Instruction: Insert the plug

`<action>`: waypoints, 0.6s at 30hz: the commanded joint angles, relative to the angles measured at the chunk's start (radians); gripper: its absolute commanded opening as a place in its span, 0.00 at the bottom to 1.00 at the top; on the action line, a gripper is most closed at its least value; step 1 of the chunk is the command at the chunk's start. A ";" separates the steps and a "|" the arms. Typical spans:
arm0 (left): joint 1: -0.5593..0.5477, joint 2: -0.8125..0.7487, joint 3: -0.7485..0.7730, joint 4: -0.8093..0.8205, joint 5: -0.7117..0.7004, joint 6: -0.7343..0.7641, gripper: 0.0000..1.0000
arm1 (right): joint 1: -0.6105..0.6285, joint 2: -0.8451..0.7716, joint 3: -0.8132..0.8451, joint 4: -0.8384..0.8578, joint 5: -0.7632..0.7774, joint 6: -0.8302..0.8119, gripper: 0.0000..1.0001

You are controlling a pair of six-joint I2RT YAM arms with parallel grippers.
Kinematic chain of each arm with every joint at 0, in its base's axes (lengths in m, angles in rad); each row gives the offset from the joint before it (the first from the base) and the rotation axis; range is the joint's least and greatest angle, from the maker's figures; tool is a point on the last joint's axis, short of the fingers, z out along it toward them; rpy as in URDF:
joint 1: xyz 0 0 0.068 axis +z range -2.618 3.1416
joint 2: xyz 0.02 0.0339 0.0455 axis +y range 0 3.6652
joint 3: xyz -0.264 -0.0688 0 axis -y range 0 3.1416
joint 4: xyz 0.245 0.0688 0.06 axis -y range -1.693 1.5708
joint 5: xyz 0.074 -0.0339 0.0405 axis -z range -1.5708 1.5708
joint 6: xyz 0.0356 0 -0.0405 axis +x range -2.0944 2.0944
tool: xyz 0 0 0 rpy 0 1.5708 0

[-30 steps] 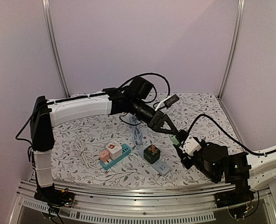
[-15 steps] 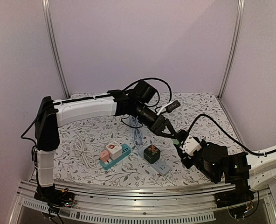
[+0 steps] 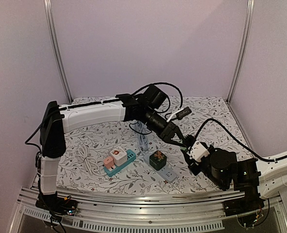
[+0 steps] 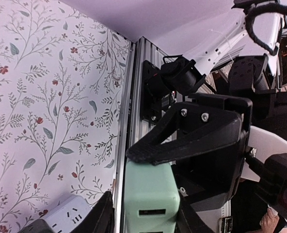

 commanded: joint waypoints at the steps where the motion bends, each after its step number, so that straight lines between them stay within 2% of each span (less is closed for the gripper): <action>1: -0.020 0.021 0.030 -0.029 -0.010 0.018 0.38 | 0.007 0.008 0.024 0.015 0.022 0.009 0.00; 6: -0.024 0.028 0.043 -0.034 -0.011 0.021 0.37 | 0.006 0.008 0.024 0.014 0.021 0.010 0.00; 12: -0.028 0.037 0.056 -0.048 -0.013 0.031 0.25 | 0.006 0.004 0.023 0.012 0.021 0.012 0.00; 15: -0.029 0.040 0.059 -0.051 -0.013 0.038 0.15 | 0.007 0.002 0.024 0.010 0.024 0.013 0.00; 17: -0.030 0.043 0.063 -0.055 -0.010 0.041 0.02 | 0.007 -0.001 0.024 0.009 0.030 0.015 0.00; 18: -0.030 0.044 0.064 -0.059 -0.009 0.043 0.00 | 0.006 -0.002 0.025 0.007 0.032 0.017 0.06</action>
